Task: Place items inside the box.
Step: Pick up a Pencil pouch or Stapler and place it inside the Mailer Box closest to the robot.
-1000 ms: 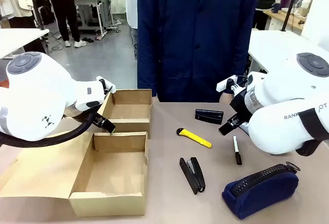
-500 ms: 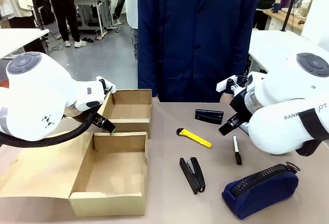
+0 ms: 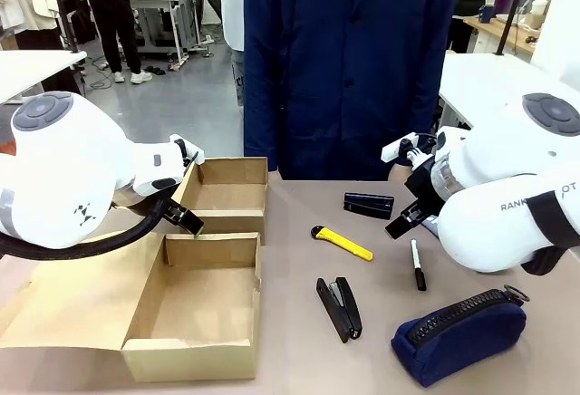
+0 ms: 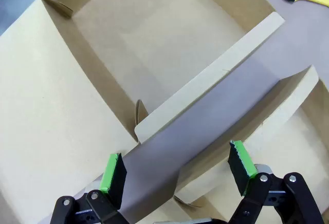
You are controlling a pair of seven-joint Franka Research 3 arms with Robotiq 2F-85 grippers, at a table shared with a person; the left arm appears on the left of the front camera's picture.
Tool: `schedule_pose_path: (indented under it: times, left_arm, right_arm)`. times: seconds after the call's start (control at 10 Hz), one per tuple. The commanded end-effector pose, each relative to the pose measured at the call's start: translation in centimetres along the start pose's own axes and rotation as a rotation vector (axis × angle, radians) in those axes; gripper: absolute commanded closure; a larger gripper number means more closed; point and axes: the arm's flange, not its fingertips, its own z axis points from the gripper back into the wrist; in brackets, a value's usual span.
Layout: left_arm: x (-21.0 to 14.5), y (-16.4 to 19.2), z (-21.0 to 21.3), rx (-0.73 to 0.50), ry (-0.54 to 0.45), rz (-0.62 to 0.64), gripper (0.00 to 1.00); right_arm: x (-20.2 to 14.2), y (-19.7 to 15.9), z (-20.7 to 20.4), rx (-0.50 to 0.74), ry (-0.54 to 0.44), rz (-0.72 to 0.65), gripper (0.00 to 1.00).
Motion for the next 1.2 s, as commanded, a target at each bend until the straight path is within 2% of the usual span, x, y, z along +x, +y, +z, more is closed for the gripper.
schedule_pose_path:
  times: [0.0, 0.5, 0.6, 0.7, 0.8, 0.9, 1.0, 1.1]
  left_arm:
    - [0.0, 0.0, 0.0, 0.000, 0.000, 0.000, 0.00]
    - [0.0, 0.0, 0.0, 0.000, 0.000, 0.000, 0.00]
    - [0.2, 0.3, 2.7, -0.077, -0.057, 0.018, 0.00]
    - [0.6, 0.7, 6.5, -0.104, -0.084, 0.094, 0.00]
    - [1.2, 1.2, 10.6, -0.105, -0.093, 0.256, 0.00]
    - [0.9, 1.8, 14.4, -0.168, -0.171, 0.309, 0.00]
    - [-0.6, 3.1, 17.6, -0.277, -0.179, 0.337, 0.00]
    - [-3.6, 6.6, 20.6, -0.410, -0.198, 0.388, 0.00]
  right_arm:
    - [0.0, 0.0, 0.0, 0.000, -0.001, -0.001, 0.00]
    - [0.0, 0.0, 0.0, 0.000, 0.000, 0.000, 0.00]
    - [1.0, -0.8, 2.1, 0.027, -0.026, -0.038, 0.00]
    - [1.8, -1.8, 5.6, 0.084, -0.041, -0.117, 0.00]
    - [2.4, -3.2, 9.2, 0.111, -0.080, -0.323, 0.00]
    - [1.9, -4.9, 12.8, 0.209, -0.050, -0.480, 0.00]
    - [-0.2, -6.6, 16.3, 0.366, -0.038, -0.537, 0.00]
    - [-4.0, -9.5, 19.8, 0.454, -0.133, -0.590, 0.00]
